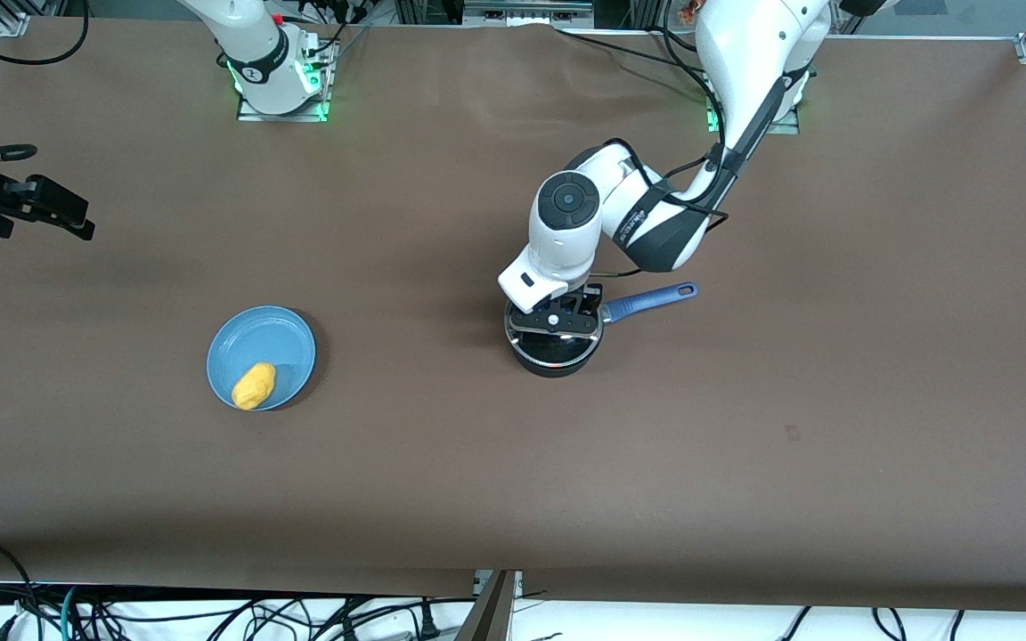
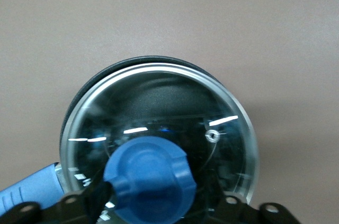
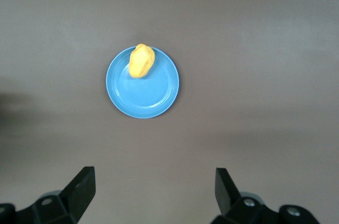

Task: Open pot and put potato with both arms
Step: 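Close the left gripper on the blue lid knob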

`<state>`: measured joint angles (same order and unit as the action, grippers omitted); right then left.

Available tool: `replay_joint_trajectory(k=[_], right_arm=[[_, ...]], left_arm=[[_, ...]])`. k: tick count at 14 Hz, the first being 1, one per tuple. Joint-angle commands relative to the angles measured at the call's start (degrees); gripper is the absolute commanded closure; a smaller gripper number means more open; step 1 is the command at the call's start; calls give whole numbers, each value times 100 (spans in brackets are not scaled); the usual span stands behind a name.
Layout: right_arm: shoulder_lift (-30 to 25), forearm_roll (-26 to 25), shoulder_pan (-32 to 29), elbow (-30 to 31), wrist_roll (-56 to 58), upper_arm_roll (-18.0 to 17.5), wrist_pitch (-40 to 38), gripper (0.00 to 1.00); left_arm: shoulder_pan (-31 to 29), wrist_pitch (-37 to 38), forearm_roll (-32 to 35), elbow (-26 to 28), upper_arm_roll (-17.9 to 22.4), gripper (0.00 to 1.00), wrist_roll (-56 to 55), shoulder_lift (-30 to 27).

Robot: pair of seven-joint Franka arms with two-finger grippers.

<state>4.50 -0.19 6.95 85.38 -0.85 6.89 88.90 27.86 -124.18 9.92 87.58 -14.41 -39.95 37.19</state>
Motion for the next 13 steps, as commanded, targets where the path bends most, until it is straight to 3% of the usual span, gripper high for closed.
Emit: replay_joint_trajectory(k=[1,3,13], right_arm=[[-11,116,-27,-74,76,-13,-206,0],[25,115,-27,-66,76,-13,-206,0],[77,247,-27,-66,76,66,-179,0]], left_arm=[[18,-36,160,-4,-18,40,-22,-28],[9,-1,160,-12,-9,44,-4,-54],[-105,464,151,-48,-18,43,22,-449]])
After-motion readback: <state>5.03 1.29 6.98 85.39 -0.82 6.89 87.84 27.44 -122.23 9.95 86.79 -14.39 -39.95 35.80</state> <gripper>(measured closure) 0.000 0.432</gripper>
